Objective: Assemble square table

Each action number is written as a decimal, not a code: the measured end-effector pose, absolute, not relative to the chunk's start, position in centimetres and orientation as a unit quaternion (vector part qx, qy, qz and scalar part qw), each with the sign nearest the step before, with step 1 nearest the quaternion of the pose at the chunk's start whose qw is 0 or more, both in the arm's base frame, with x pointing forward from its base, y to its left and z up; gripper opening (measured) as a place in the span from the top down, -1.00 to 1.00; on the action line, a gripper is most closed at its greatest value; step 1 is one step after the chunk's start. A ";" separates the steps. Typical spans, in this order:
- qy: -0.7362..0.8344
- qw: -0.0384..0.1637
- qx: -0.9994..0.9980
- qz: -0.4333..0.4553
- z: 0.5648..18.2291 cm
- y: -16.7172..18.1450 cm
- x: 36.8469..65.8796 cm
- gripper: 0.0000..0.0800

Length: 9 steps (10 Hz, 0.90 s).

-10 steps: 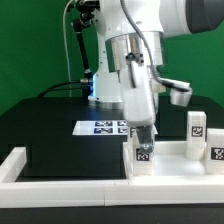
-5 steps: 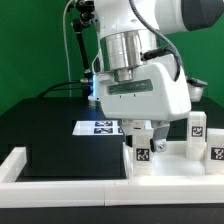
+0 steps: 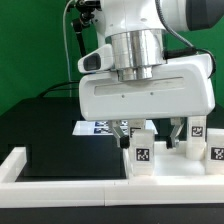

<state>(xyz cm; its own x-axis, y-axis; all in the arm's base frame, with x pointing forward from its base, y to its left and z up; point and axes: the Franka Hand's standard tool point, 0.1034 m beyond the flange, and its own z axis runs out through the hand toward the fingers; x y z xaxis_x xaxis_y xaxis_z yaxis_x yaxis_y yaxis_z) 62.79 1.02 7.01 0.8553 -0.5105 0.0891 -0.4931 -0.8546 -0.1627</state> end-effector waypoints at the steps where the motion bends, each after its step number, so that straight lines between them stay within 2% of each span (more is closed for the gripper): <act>1: 0.261 0.067 -0.961 -0.065 7.0 1.0 62.8 -0.53; 2: 0.270 0.068 -0.958 -0.064 7.0 1.0 62.8 0.01; 3: 0.312 0.069 -0.946 -0.059 6.9 0.8 62.6 0.01; 4: 0.340 0.069 -0.936 -0.057 6.8 0.5 62.5 0.26; 8: 0.608 0.074 -0.790 -0.017 6.9 0.6 62.4 0.26; 9: 0.681 0.087 -0.727 -0.010 6.7 0.8 62.4 0.26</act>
Offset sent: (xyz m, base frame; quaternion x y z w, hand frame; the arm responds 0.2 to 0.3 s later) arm 0.0000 0.0000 0.0000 0.0000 0.0000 0.1296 0.9916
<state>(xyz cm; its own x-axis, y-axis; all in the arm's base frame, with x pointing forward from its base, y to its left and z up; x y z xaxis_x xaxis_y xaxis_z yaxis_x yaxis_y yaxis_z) 62.36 0.79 6.70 0.0720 -0.9920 -0.1033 -0.9885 -0.0572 -0.1396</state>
